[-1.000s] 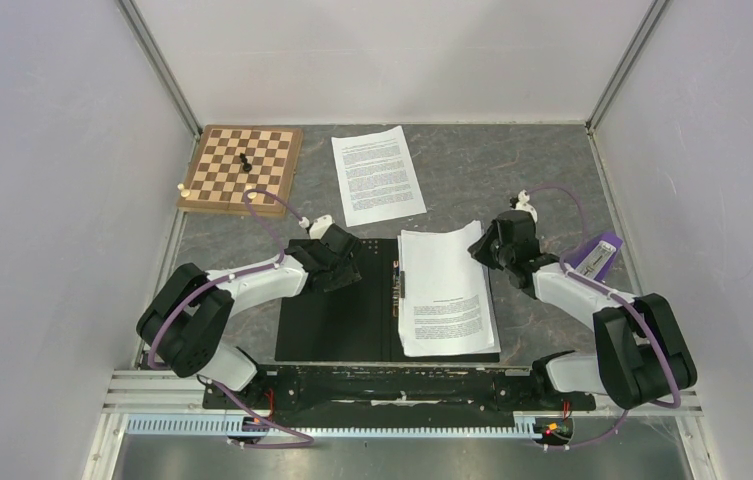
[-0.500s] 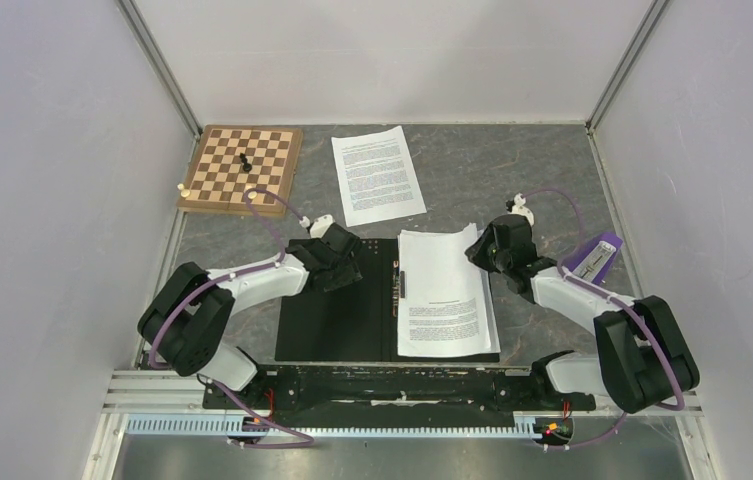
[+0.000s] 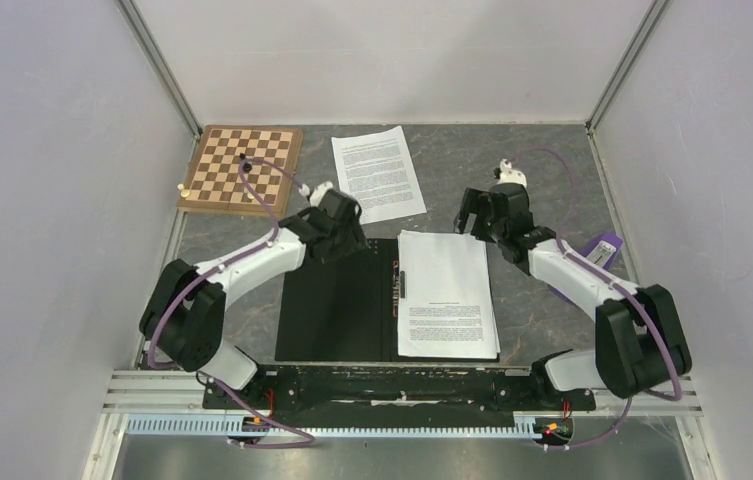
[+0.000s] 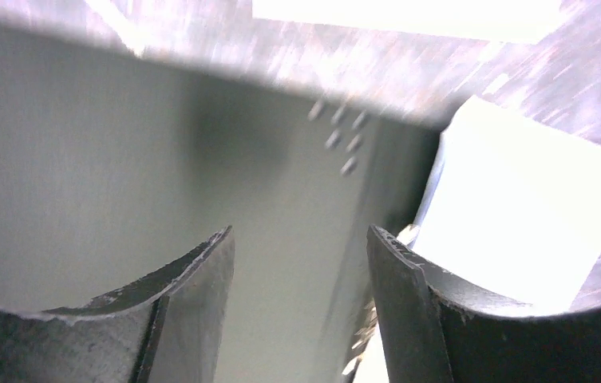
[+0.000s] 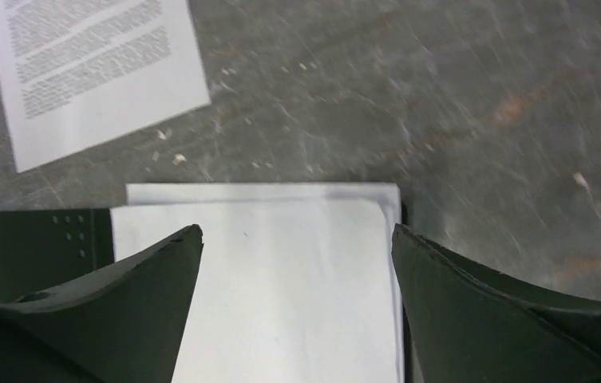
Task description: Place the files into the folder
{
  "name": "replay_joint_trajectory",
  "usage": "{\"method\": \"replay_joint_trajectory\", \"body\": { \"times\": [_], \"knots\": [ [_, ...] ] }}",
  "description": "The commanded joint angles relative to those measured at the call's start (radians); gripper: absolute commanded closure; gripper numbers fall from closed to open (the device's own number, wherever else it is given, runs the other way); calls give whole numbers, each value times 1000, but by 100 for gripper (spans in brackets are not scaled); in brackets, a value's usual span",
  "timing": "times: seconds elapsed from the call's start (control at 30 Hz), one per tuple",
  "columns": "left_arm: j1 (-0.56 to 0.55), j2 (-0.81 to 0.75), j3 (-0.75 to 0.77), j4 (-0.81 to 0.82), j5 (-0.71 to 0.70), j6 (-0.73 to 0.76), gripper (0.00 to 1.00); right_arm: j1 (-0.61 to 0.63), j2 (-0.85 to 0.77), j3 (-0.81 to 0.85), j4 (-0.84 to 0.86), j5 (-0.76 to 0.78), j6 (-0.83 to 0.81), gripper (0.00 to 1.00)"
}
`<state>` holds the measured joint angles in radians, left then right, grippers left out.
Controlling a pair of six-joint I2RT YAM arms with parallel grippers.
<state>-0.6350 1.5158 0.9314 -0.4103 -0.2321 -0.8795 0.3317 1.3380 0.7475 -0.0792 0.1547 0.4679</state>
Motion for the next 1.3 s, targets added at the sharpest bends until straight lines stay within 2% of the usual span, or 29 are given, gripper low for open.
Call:
{"method": "replay_joint_trajectory", "body": {
  "times": [0.0,0.2,0.33,0.47,0.6,0.7,0.87,1.0,1.1,1.27],
  "knots": [
    [105,86,218,51,28,108,31,2,143,137,147,-126,-130,9],
    [235,302,455,143,113,183,32,2,439,407,296,-274,-201,9],
    [316,438,590,213,190,185,32,-3,635,594,404,-341,-187,8],
    [375,552,684,298,270,173,31,-17,841,775,540,-404,-104,7],
    [411,694,856,339,262,197,31,-43,1072,1013,639,-438,75,6],
    [433,830,1018,368,277,212,31,-46,1184,1135,679,-462,168,7],
    [469,1030,1244,402,272,167,32,-45,1194,1110,733,-448,227,6],
    [496,1120,1302,495,265,108,32,-46,1153,1000,819,-484,271,6],
    [499,1148,1331,503,264,103,32,-46,1110,928,837,-491,266,6],
    [498,1180,1334,508,311,38,32,-53,1093,916,835,-516,288,7]
  ]
}}
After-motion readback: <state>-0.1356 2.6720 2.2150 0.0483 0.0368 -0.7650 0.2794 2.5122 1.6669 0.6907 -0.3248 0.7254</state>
